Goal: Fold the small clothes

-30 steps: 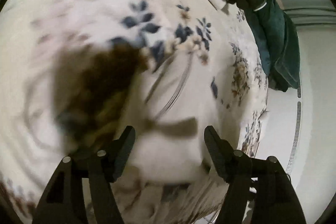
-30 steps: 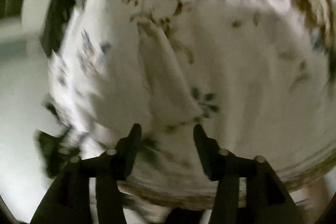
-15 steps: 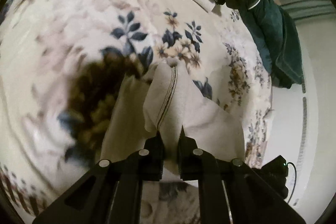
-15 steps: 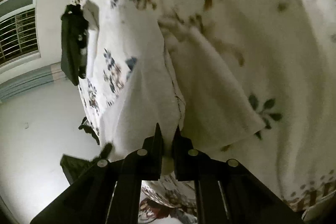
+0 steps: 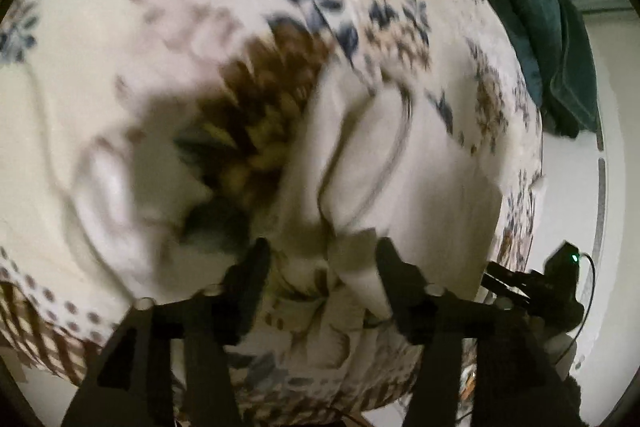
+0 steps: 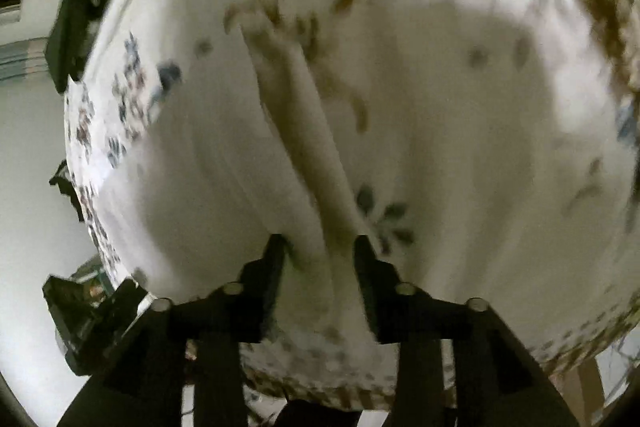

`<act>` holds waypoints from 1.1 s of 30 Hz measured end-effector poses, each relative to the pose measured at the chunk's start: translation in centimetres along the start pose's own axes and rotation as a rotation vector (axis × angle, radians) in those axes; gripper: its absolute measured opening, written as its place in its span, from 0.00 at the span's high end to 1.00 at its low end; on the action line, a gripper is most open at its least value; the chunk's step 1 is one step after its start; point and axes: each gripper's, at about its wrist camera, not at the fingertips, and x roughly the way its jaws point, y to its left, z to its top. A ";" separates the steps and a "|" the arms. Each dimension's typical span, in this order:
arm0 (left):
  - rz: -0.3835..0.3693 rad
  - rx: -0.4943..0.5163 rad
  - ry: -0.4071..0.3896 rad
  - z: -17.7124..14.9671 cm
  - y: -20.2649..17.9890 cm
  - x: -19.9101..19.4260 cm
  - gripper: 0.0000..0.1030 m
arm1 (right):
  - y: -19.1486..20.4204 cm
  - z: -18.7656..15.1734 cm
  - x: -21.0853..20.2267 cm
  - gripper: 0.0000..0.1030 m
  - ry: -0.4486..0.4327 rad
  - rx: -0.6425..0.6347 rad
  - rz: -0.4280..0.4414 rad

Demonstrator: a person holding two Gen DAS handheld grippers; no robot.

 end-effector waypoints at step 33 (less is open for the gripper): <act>-0.291 -0.080 0.006 8.9 4.3 4.9 0.34 | -1.3 9.1 1.9 0.23 -0.043 0.106 0.304</act>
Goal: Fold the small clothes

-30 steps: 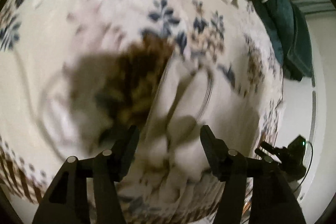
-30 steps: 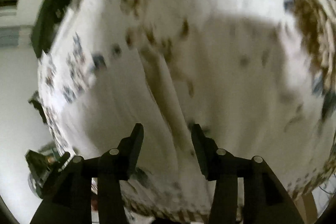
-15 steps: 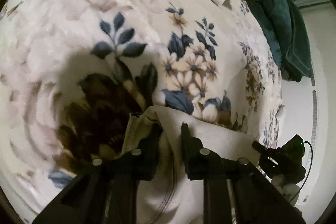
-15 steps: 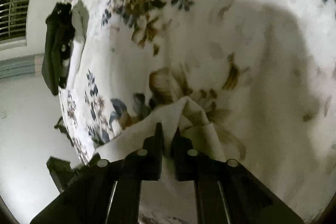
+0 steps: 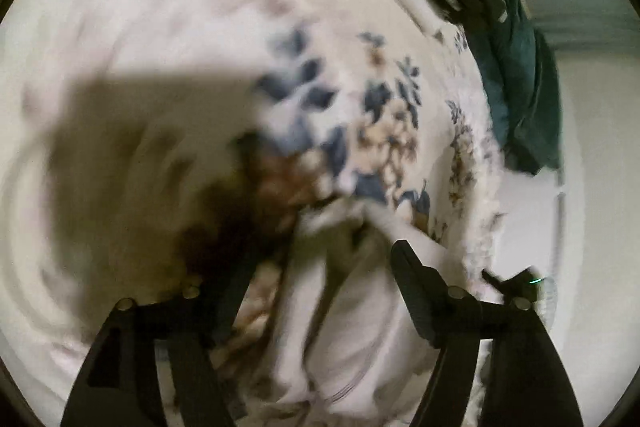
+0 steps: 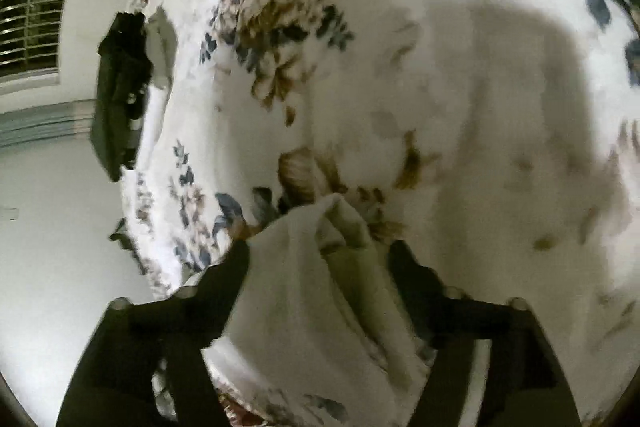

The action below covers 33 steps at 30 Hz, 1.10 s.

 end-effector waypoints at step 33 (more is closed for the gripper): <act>0.049 0.196 -0.020 -1.9 -7.9 -0.7 0.85 | 5.7 -4.3 4.5 0.79 0.179 -0.129 0.170</act>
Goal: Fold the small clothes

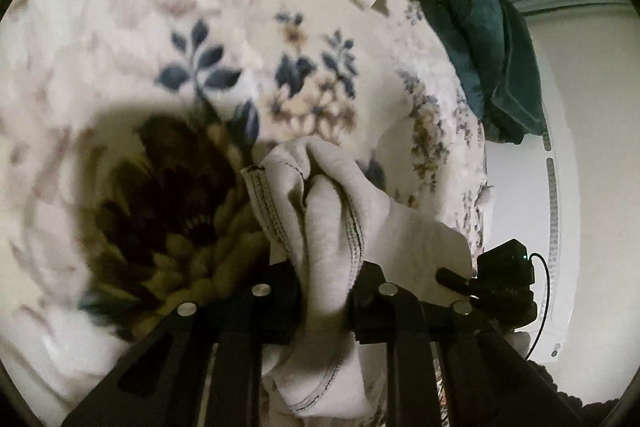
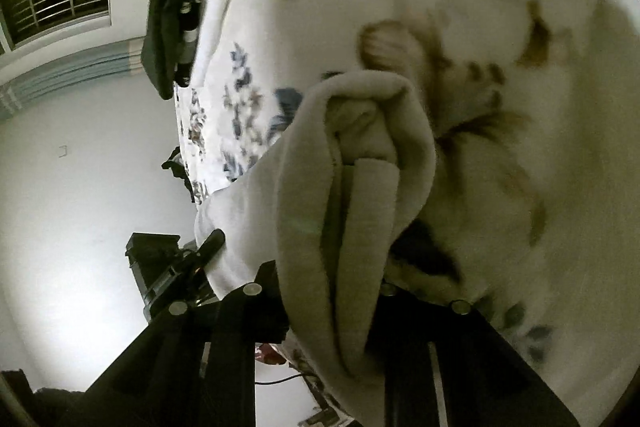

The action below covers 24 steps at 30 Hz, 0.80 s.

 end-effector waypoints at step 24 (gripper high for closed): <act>0.131 0.168 -0.251 39.5 -6.1 -8.3 0.84 | 35.6 30.8 6.9 0.80 -0.178 -0.267 -0.113</act>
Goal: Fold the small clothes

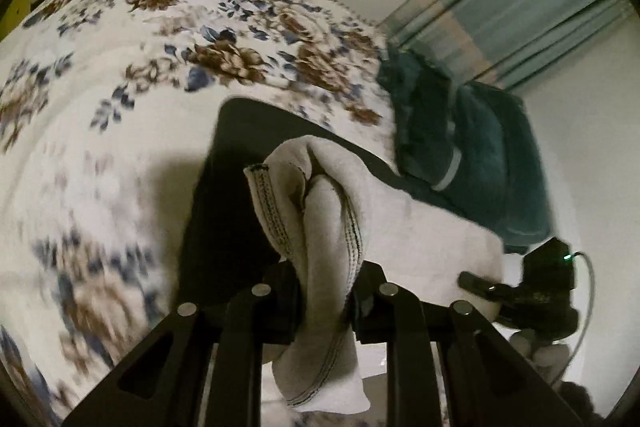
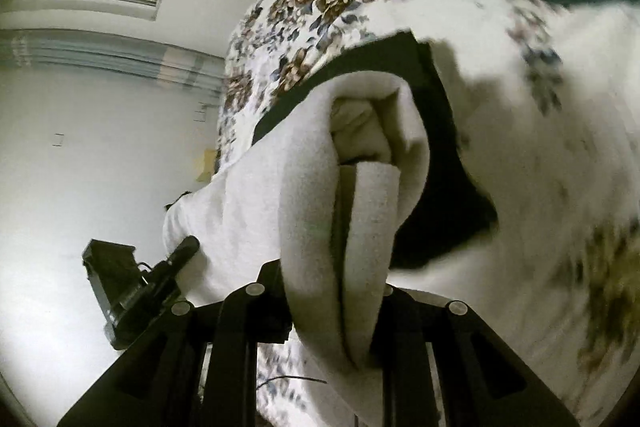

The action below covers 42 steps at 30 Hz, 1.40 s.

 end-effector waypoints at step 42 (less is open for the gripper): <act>0.582 0.251 -0.256 -16.2 -17.2 -18.4 0.00 | 16.0 -21.4 -19.0 0.01 -0.360 -0.410 -0.879</act>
